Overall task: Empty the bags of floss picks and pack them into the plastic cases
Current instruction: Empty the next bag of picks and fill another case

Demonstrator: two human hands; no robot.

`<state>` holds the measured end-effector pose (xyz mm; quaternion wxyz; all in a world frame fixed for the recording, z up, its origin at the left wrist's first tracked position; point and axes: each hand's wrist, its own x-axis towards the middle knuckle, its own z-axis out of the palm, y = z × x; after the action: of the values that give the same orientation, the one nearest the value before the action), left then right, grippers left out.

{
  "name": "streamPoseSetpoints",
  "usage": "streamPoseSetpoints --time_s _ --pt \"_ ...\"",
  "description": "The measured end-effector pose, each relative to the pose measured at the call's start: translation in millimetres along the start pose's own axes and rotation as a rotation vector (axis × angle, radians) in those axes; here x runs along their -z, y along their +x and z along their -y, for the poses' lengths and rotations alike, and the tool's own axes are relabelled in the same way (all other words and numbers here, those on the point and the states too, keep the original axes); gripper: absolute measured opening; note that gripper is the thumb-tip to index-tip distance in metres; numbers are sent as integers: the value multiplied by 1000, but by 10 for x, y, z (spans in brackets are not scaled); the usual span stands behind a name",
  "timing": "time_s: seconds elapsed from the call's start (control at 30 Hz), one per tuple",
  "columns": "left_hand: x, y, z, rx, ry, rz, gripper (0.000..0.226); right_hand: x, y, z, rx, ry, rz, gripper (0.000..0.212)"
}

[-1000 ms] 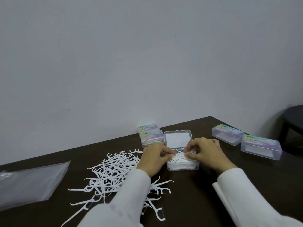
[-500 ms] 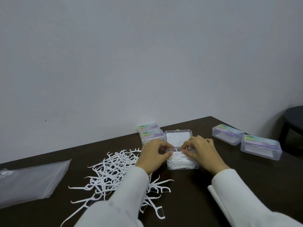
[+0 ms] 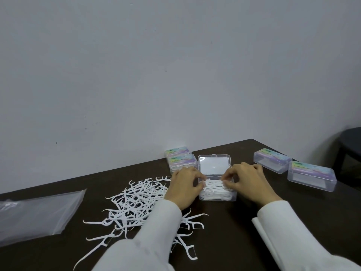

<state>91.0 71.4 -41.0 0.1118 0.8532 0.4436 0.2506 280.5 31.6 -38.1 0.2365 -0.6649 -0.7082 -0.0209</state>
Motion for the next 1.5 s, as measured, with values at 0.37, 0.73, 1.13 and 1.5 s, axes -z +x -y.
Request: streamPoseSetpoints --time_s 0.37,0.73,1.13,1.5 --pt "34 -16 -7 57 -157 82 28 10 -18 76 38 53 50 18" --pt "53 -30 -42 47 -193 74 8 11 -14 65 30 62 -17 13" --pt "347 -284 64 89 -317 64 16 14 -11 279 152 211 -16 9" --pt "785 -1108 571 188 -186 31 12 -13 -295 969 374 176 292 41"
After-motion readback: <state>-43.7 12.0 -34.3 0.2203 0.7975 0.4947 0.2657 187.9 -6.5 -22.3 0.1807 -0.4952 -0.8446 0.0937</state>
